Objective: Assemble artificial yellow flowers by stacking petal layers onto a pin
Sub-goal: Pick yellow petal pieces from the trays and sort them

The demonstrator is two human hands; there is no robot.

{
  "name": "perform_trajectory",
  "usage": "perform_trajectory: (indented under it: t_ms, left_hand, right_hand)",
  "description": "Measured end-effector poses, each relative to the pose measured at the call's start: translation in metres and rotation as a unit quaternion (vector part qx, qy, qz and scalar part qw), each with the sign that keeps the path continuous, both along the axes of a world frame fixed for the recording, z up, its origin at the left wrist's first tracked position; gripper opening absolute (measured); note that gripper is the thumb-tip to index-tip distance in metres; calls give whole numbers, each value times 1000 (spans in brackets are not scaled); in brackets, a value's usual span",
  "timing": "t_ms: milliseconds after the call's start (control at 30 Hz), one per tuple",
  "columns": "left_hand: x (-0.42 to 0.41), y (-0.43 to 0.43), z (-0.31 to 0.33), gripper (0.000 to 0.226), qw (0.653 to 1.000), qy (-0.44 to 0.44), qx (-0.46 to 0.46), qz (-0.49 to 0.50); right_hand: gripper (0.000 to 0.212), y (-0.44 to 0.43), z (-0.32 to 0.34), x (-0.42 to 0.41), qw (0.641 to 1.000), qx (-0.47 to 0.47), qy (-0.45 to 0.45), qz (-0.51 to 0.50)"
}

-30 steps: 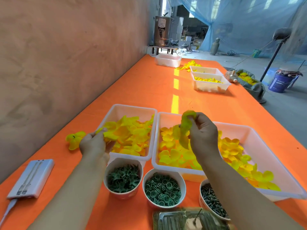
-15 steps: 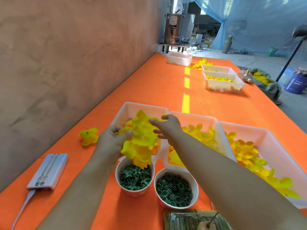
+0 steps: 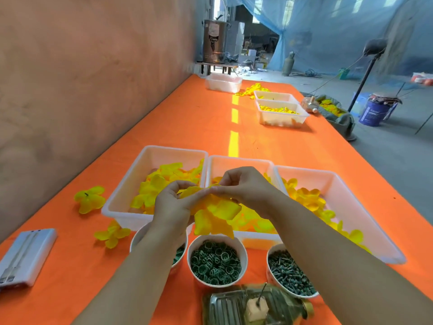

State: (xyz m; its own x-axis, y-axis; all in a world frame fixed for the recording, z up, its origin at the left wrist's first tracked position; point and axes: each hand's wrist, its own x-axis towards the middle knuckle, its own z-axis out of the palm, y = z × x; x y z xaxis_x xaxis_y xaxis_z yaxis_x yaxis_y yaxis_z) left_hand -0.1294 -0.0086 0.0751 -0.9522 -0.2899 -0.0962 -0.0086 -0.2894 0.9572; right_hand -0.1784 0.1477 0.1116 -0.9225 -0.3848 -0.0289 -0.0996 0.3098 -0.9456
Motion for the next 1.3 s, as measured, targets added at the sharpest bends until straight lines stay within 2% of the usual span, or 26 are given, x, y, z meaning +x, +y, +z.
perform_trajectory:
  t_ms: [200,333,500,667,733,800,867,933,1000,1100,1167,1233,1300]
  left_hand:
    - [1,13,3,33,995,-12,27,-100]
    - [0,20,1,20,992,-37,31,-113]
    - [-5,23,-7,17,992,-76,55,-87]
    - [-13,14,-15,19,994,-76,74,-10]
    - [-18,5,-18,20,994,-83,69,32]
    - [-21,-11,-22,23,991,-94,50,86]
    - [-22,-30,-25,21,986,-97,31,132]
    - [-21,-46,-25,20,983,-90,22,156]
    - [-18,-56,-23,21,985,-76,13,156]
    - [-11,-62,-18,25,990,-48,-18,130]
    - [-4,-63,-16,26,993,-37,-37,108]
    - [2,-65,-13,25,995,-33,-43,83]
    - [6,-67,-12,24,997,-33,-27,62]
  right_hand:
    - [14,27,-4,10,995,-8,93,-28]
    - [12,31,-7,15,973,57,222,-19]
    - [20,28,-13,21,939,17,338,-70]
    - [16,23,-12,25,967,-79,232,-75]
    - [19,20,-10,25,954,-107,248,-132]
    - [19,21,-8,20,921,-128,287,-228]
    - [17,23,-5,10,904,-116,300,-282]
    - [13,19,-9,-3,918,-53,268,-287]
    - [11,9,-19,-17,938,40,210,-272]
    - [29,-15,-35,-34,951,118,114,-263]
    - [37,-38,-39,-41,960,97,54,-256]
    - [36,-63,-42,-46,967,30,0,-253]
    - [34,-82,-41,-49,973,3,-23,-231]
